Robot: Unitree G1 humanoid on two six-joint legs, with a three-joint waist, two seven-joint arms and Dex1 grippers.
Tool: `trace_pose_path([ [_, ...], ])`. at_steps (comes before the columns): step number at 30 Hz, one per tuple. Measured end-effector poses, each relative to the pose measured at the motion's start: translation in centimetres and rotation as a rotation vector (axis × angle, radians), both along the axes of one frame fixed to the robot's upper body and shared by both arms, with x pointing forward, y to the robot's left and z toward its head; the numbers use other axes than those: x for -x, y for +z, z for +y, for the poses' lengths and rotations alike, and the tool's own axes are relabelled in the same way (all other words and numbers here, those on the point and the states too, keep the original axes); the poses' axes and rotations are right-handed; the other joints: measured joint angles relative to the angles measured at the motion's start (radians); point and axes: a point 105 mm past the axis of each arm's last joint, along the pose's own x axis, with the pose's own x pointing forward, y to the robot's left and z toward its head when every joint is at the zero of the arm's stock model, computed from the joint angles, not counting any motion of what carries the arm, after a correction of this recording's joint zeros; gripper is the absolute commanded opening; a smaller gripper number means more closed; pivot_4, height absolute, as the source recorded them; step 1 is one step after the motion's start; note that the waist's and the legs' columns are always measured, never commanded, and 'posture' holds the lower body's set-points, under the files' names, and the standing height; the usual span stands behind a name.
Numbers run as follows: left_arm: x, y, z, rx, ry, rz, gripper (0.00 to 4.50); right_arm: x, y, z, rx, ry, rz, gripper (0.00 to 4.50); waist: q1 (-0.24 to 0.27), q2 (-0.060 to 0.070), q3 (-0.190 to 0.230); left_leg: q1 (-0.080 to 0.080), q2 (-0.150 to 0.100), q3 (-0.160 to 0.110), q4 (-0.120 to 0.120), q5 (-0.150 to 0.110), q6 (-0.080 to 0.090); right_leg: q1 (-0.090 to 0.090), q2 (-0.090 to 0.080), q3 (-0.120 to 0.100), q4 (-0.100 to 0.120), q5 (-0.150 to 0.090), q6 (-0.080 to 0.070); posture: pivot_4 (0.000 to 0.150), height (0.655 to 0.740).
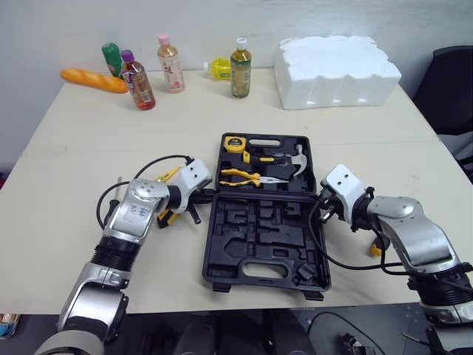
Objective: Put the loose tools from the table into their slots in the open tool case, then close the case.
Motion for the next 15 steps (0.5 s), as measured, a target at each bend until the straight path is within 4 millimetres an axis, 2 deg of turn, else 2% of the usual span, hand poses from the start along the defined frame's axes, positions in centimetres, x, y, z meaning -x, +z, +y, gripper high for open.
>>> trace_pose_path([
  [6, 0.2, 0.0, 1.1, -0.013, -0.001, -0.016, 0.0, 0.7, 0.8, -0.2, 0.038, 0.042, -0.008, 0.07, -0.002, 0.0, 0.0, 0.0, 0.0, 0.0, -0.001, 0.0, 0.0, -0.001, 0.0, 0.0, 0.0, 0.0, 0.0, 0.15, 0.7383],
  [8, 0.5, 0.2, 3.0, -0.042, 0.027, -0.027, 0.0, 1.1, 1.5, -1.3, 0.086, 0.038, -0.02, 0.07, -0.001, 0.0, 0.0, 0.0, 0.001, 0.0, -0.001, 0.0, 0.0, 0.0, 0.0, 0.0, -0.001, 0.0, 0.0, 0.15, 0.7383],
  [10, 1.1, 0.6, 5.7, -0.034, 0.076, -0.027, 0.0, 1.6, 2.1, -3.4, 0.119, -0.01, -0.022, 0.07, 0.002, 0.0, 0.0, 0.0, 0.001, 0.0, -0.001, -0.001, 0.0, 0.0, -0.001, 0.0, -0.001, 0.0, 0.0, 0.15, 0.7383],
  [13, 5.3, 2.1, 8.2, 0.124, 0.019, -0.007, 0.0, 3.8, 2.9, -5.5, 0.016, -0.054, 0.005, 0.07, 0.003, 0.0, 0.0, -0.002, 0.004, 0.0, -0.001, -0.003, 0.0, 0.0, -0.004, 0.0, -0.001, 0.0, 0.0, 0.15, 0.7383],
  [14, 6.7, 1.9, 9.9, 0.131, 0.042, 0.02, 0.0, 5.1, 3.2, -6.2, -0.03, -0.059, 0.025, 0.07, 0.003, 0.0, 0.0, -0.001, 0.004, -0.001, -0.002, -0.004, 0.0, 0.001, -0.004, -0.001, -0.001, -0.001, -0.001, 0.15, 0.7383],
  [15, 7.7, 1.4, 12.3, 0.118, 0.112, 0.055, 0.31, 6.2, 3.4, -7.1, -0.062, -0.073, 0.048, 0.33, 0.004, 0.0, 0.0, -0.001, 0.005, -0.001, -0.002, -0.005, 0.0, 0.001, -0.003, -0.001, -0.002, -0.001, -0.002, 0.15, 0.7383],
])
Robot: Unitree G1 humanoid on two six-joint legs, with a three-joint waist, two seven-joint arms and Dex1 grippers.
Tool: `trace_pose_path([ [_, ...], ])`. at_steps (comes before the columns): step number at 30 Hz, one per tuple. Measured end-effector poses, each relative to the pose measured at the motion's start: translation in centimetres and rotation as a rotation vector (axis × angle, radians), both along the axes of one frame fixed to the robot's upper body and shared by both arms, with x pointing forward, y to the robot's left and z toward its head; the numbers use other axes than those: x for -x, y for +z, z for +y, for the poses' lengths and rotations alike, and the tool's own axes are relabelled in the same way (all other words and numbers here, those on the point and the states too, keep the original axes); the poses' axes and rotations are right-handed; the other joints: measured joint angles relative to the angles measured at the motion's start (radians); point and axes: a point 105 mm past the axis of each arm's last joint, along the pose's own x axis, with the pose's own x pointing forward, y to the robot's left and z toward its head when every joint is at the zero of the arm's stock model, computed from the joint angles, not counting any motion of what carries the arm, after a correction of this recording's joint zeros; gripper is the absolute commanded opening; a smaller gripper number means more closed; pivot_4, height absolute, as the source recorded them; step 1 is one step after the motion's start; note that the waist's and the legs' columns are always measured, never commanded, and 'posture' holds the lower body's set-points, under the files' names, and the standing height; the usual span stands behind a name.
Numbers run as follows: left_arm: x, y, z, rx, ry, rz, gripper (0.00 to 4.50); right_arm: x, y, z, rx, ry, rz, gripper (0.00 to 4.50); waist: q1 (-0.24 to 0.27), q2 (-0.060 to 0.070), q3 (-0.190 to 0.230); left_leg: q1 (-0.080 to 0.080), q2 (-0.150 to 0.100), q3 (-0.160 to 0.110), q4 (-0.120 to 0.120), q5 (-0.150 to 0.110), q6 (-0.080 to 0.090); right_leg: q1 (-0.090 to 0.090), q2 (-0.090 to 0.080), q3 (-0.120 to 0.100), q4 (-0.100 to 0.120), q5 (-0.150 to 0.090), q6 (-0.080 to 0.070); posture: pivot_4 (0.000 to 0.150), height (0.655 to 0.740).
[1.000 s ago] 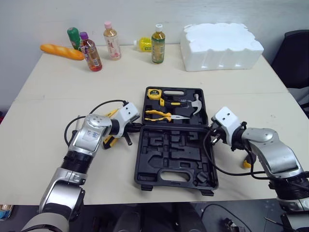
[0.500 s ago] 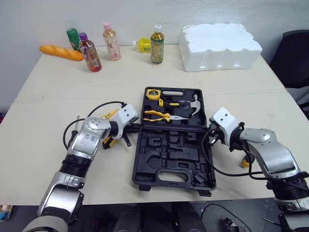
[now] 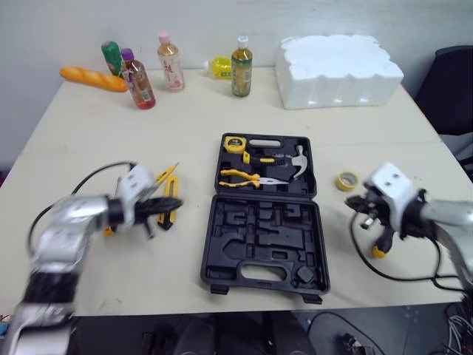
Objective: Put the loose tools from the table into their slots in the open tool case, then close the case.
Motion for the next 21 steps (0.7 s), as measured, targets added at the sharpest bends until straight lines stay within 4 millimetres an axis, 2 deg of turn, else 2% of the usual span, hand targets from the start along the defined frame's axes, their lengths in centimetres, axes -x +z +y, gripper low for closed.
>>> trace_pose_path([
  [2, 1.0, 0.4, 3.5, -0.001, 0.111, 0.024, 0.99, 1.6, 0.8, -1.9, -0.019, -0.041, 0.014, 1.0, 0.002, 0.0, 0.0, 0.001, -0.001, 0.0, 0.001, -0.001, 0.001, 0.002, 0.0, -0.001, -0.003, 0.0, 0.0, 0.15, 0.7383],
  [3, 1.4, 0.9, 4.5, 0.003, 0.136, 0.021, 1.42, 2.3, 0.9, -2.4, -0.025, -0.046, 0.023, 1.47, 0.006, 0.0, 0.0, 0.002, -0.001, -0.001, 0.001, -0.004, 0.007, 0.004, -0.001, -0.001, -0.004, 0.001, -0.001, 0.15, 0.7383],
  [6, 3.0, 2.1, 8.7, -0.005, 0.259, 0.048, 2.74, 5.3, 0.6, -4.5, -0.034, -0.068, 0.091, 2.96, 0.019, 0.0, 0.0, 0.007, 0.0, -0.001, 0.0, -0.005, 0.008, 0.009, 0.0, -0.002, -0.007, 0.002, -0.002, 0.15, 0.7383],
  [7, 3.5, 2.4, 9.9, -0.009, 0.297, 0.056, 3.34, 6.0, 0.5, -5.2, -0.041, -0.085, 0.108, 3.61, 0.02, 0.0, 0.0, 0.013, 0.0, 0.0, -0.001, -0.006, 0.009, 0.015, -0.001, -0.001, -0.009, 0.002, -0.002, 0.15, 0.7383],
  [9, 4.4, 2.7, 11.0, -0.022, 0.314, 0.075, 4.22, 6.9, 0.8, -6.3, -0.029, -0.1, 0.108, 4.5, 0.02, 0.001, 0.0, 0.02, 0.001, 0.0, -0.002, -0.009, 0.01, 0.023, -0.001, -0.001, -0.012, 0.001, -0.003, 0.15, 0.7383],
  [10, 4.7, 2.7, 11.5, -0.024, 0.326, 0.081, 4.49, 7.1, 1.0, -6.9, -0.024, -0.113, 0.101, 4.5, 0.019, 0.001, 0.0, 0.02, 0.002, 0.0, -0.002, -0.009, 0.009, 0.023, -0.001, 0.0, -0.013, 0.001, -0.004, 0.15, 0.7383],
  [11, 4.9, 2.6, 12.3, -0.029, 0.345, 0.09, 4.49, 7.2, 1.1, -7.7, -0.022, -0.143, 0.09, 4.5, 0.019, 0.001, 0.0, 0.02, 0.003, 0.0, -0.002, -0.01, 0.009, 0.023, -0.001, 0.001, -0.014, 0.001, -0.004, 0.15, 0.7383],
  [14, 5.6, 2.0, 16.1, -0.072, 0.483, 0.108, 4.49, 7.9, 0.9, -11.6, -0.013, -0.277, 0.072, 4.5, 0.015, 0.001, 0.0, 0.02, 0.003, 0.0, -0.007, -0.01, 0.008, 0.021, -0.001, 0.001, -0.015, 0.0, -0.005, 0.15, 0.7383],
  [16, 5.9, 1.6, 17.8, -0.1, 0.552, 0.108, 4.49, 8.3, 0.4, -13.0, -0.001, -0.312, 0.075, 4.5, 0.013, 0.001, 0.0, 0.02, 0.003, 0.0, -0.012, -0.008, 0.006, 0.018, 0.0, 0.001, -0.016, 0.0, -0.005, 0.15, 0.7383],
  [18, 5.9, 1.4, 18.5, -0.122, 0.572, 0.108, 4.49, 8.4, 0.2, -13.6, 0.009, -0.319, 0.065, 4.5, 0.009, 0.001, 0.0, 0.02, 0.004, 0.0, -0.015, -0.008, 0.005, 0.017, 0.0, 0.0, -0.016, 0.0, -0.006, 0.15, 0.7383],
  [21, 5.5, 1.1, 18.3, -0.14, 0.557, 0.109, 4.49, 8.3, 0.3, -13.8, 0.017, -0.314, 0.048, 4.5, 0.001, 0.001, 0.0, 0.02, 0.005, 0.0, -0.015, -0.008, 0.005, 0.017, 0.001, -0.001, -0.015, 0.0, -0.006, 0.15, 0.7383],
])
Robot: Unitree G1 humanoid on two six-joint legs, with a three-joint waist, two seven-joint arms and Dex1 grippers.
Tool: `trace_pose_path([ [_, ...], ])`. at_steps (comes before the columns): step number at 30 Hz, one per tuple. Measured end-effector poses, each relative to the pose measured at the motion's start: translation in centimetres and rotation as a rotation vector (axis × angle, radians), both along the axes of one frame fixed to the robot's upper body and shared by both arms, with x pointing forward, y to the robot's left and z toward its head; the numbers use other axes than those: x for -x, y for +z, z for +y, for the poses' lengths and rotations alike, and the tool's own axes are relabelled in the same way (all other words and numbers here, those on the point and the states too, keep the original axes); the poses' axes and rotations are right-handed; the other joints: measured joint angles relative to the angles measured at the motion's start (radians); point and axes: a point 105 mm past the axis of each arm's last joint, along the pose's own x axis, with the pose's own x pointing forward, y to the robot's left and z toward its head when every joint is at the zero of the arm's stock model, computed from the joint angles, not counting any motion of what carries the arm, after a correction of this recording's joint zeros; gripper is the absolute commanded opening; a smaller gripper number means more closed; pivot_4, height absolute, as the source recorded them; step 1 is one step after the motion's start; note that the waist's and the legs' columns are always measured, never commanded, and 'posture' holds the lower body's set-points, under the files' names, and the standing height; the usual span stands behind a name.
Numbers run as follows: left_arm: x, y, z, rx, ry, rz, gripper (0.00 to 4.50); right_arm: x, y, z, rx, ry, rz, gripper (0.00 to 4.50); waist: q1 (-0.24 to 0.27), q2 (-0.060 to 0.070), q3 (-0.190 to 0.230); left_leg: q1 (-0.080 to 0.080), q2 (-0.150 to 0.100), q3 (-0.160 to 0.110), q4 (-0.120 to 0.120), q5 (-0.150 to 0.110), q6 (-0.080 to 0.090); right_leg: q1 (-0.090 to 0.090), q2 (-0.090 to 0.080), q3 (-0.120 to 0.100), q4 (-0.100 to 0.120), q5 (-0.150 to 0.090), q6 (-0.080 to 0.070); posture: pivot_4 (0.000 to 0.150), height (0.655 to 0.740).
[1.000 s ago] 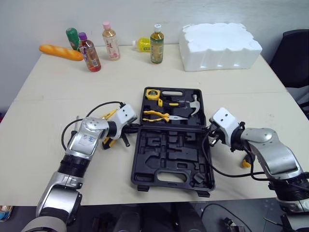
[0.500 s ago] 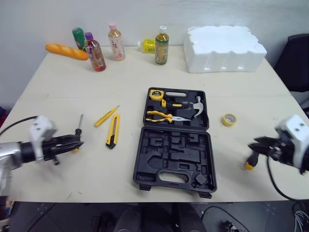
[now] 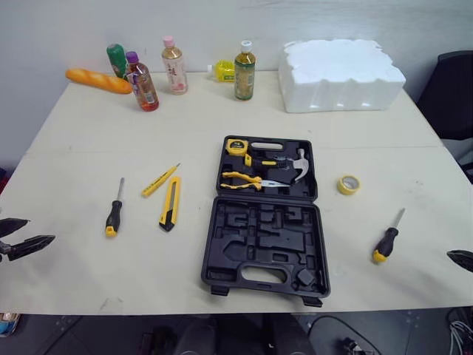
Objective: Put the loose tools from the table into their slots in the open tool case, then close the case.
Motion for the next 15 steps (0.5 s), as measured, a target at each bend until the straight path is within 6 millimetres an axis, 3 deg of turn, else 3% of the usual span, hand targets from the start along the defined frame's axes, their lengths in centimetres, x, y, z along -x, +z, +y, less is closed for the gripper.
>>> trace_pose_path([
  [6, -1.4, 0.0, -0.6, 0.0, -0.006, -0.014, 4.49, -0.1, -0.1, -0.3, 0.015, 0.004, -0.015, 4.5, -0.006, 0.0, 0.0, 0.002, 0.0, 0.002, 0.001, 0.0, 0.0, 0.001, 0.0, 0.0, 0.002, 0.0, 0.001, 0.15, 0.7383],
  [11, -2.4, -1.8, -1.8, 0.038, -0.014, -0.017, 4.49, -0.5, 0.1, -0.2, 0.03, 0.015, -0.04, 4.5, -0.006, 0.001, 0.0, 0.002, 0.0, 0.003, 0.001, 0.0, 0.0, 0.0, 0.001, 0.0, 0.003, 0.0, 0.001, 0.15, 0.7383],
  [15, -3.9, -1.3, -3.5, 0.139, 0.014, -0.063, 4.49, -1.6, 1.2, 1.3, -0.016, 0.057, -0.096, 4.5, -0.004, 0.0, 0.0, 0.001, 0.001, 0.003, 0.003, 0.0, 0.0, 0.0, 0.001, 0.0, 0.005, 0.0, 0.001, 0.15, 0.7383],
])
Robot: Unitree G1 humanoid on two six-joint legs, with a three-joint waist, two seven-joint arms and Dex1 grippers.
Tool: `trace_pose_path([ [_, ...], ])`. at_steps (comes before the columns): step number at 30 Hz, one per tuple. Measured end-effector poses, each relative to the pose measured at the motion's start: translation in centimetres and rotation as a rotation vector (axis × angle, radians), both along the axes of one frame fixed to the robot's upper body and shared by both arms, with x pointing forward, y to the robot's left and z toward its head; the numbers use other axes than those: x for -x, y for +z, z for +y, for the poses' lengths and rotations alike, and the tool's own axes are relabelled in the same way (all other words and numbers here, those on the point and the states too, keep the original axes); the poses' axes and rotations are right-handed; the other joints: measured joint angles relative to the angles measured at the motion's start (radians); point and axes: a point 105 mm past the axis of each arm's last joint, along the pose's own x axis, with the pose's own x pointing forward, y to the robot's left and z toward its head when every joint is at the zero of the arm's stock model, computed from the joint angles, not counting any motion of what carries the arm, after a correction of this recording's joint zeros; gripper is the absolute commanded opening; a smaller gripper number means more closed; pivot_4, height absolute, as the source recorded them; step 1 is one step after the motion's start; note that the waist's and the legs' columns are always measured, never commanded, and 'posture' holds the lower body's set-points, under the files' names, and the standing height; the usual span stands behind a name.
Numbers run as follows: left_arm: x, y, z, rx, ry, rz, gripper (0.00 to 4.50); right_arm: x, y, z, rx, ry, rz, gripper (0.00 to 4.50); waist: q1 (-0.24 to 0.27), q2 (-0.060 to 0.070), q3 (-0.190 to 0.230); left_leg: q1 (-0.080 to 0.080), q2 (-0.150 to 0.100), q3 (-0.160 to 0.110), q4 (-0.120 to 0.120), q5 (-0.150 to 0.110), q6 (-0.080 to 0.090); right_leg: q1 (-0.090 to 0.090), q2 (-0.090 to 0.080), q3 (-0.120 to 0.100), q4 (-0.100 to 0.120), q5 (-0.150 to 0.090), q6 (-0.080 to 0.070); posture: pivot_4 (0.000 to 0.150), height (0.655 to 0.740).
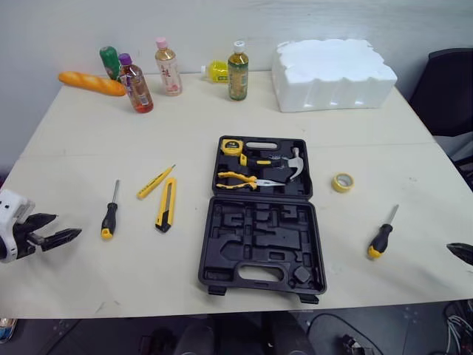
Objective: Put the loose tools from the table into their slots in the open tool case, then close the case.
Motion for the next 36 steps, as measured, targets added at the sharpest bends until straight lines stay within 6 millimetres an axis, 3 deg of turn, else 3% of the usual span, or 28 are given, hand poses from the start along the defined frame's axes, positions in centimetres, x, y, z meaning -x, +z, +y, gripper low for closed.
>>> trace_pose_path([
  [5, -1.5, 0.1, -4.6, 0.148, 0.011, -0.036, 4.49, -1.3, 1.9, 8.6, -0.181, 0.285, -0.053, 4.5, 0.0, 0.0, 0.0, -0.001, 0.001, -0.002, 0.001, 0.0, -0.001, -0.001, 0.0, 0.002, 0.002, 0.0, 0.0, 0.15, 0.7383],
  [9, -0.7, 0.2, -6.8, 0.172, 0.086, 0.015, 4.49, -1.7, 4.9, 16.2, -0.273, 0.544, -0.126, 4.5, -0.008, -0.001, 0.0, -0.001, 0.002, -0.002, 0.001, 0.0, -0.002, -0.001, 0.001, 0.002, 0.002, 0.0, 0.0, 0.15, 0.7383],
  [13, -0.3, -0.4, -7.5, 0.156, 0.179, 0.058, 4.49, -1.7, 4.8, 20.5, -0.305, 0.69, -0.107, 4.5, 0.004, -0.002, 0.0, -0.002, 0.002, -0.004, 0.003, 0.0, -0.003, -0.001, 0.001, 0.001, 0.002, -0.001, -0.001, 0.15, 0.7383],
  [15, -0.3, -1.6, -7.5, 0.099, 0.266, 0.098, 4.49, -2.6, 4.9, 23.9, -0.331, 0.825, -0.109, 4.5, 0.003, -0.002, 0.0, -0.001, 0.001, -0.004, 0.005, 0.0, -0.003, 0.0, 0.001, 0.0, 0.003, -0.001, -0.001, 0.15, 0.7383],
  [18, -0.8, -2.3, -8.6, 0.023, 0.279, 0.111, 4.49, -3.6, 5.0, 27.6, -0.351, 0.957, -0.119, 4.5, 0.002, -0.002, 0.0, -0.001, 0.001, -0.004, 0.006, 0.001, -0.004, 0.0, 0.001, -0.001, 0.004, -0.001, -0.001, 0.15, 0.7383],
  [19, -1.0, -2.4, -8.7, -0.007, 0.278, 0.107, 4.49, -4.1, 5.2, 28.4, -0.354, 0.981, -0.13, 4.5, 0.004, -0.001, -0.001, -0.001, 0.0, -0.004, 0.006, 0.002, -0.007, -0.001, 0.001, -0.002, 0.005, -0.001, -0.001, 0.15, 0.7383],
  [22, -1.8, -2.6, -8.7, 0.011, 0.316, 0.067, 3.63, -5.1, 5.7, 30.7, -0.377, 1.043, -0.154, 4.5, 0.008, 0.0, -0.002, -0.001, 0.0, -0.005, 0.006, 0.004, -0.009, -0.001, 0.0, -0.003, 0.005, -0.001, -0.001, 0.15, 0.7383],
  [24, -2.3, -2.6, -8.4, 0.027, 0.351, 0.06, 2.72, -5.4, 5.9, 32.2, -0.374, 1.1, -0.169, 4.5, 0.009, 0.0, -0.002, -0.001, 0.0, -0.006, 0.006, 0.005, -0.01, -0.001, 0.001, -0.004, 0.006, -0.001, -0.001, 0.15, 0.7383],
  [27, -2.4, -2.5, -8.0, 0.025, 0.353, 0.069, 1.33, -6.1, 5.8, 32.7, -0.336, 1.127, -0.184, 4.5, 0.008, 0.0, -0.002, -0.001, -0.001, -0.006, 0.006, 0.005, -0.01, 0.0, 0.0, -0.005, 0.006, -0.001, -0.001, 0.15, 0.7383],
  [28, -2.5, -2.5, -8.0, 0.022, 0.345, 0.071, 1.07, -6.3, 5.7, 32.7, -0.328, 1.124, -0.186, 4.5, 0.006, 0.0, -0.002, -0.001, -0.001, -0.006, 0.006, 0.005, -0.01, 0.0, 0.0, -0.005, 0.006, -0.001, -0.001, 0.15, 0.7383],
  [33, -3.1, -1.8, -7.2, -0.024, 0.3, 0.069, 1.07, -6.8, 5.8, 32.7, -0.318, 1.123, -0.205, 4.5, 0.002, 0.0, -0.002, -0.001, 0.0, -0.007, 0.005, 0.005, -0.01, -0.001, 0.001, -0.004, 0.006, -0.001, -0.002, 0.15, 0.7383],
  [36, -3.8, -0.1, -6.6, -0.133, 0.212, 0.051, 1.07, -6.9, 5.6, 32.5, -0.302, 1.108, -0.208, 4.5, 0.001, -0.003, -0.001, -0.004, 0.0, -0.008, 0.004, 0.006, -0.012, -0.003, 0.001, -0.004, 0.006, -0.001, -0.003, 0.15, 0.7383],
])
